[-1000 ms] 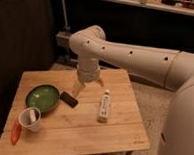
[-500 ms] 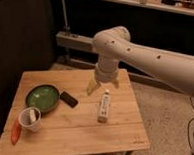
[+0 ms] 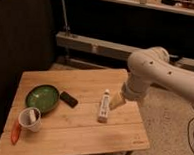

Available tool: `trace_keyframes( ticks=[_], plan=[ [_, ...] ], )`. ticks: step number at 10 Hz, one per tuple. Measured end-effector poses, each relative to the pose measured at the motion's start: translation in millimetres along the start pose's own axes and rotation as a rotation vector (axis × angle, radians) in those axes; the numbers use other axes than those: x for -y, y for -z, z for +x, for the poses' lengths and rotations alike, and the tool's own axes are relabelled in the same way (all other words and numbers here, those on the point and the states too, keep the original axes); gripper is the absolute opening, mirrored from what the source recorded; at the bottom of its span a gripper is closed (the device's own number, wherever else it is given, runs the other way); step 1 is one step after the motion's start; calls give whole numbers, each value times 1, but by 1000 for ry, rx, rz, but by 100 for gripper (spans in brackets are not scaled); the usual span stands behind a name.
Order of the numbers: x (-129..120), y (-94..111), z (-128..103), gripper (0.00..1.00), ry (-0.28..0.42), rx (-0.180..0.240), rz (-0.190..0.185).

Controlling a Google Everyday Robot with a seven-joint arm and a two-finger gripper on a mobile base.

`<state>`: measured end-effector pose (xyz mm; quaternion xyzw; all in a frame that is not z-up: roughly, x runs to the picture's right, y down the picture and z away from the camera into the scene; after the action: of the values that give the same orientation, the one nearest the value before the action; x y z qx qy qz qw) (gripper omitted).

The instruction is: Move the arm in a circular motion

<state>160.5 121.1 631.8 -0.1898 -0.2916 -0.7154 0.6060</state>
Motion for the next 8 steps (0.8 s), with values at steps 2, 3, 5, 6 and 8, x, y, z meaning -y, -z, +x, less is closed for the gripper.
trace_keyframes(
  ticks=[2,3,5,6,8],
  plan=[
    [-9,-21,-35,80,-7,22,-2],
    [-7,-23,-47,80,0,35,-8],
    [23,-26,-80,80,36,70,-13],
    [38,-28,-90,80,57,85,-16],
    [97,-33,-98,80,167,133,-23]
  ],
)
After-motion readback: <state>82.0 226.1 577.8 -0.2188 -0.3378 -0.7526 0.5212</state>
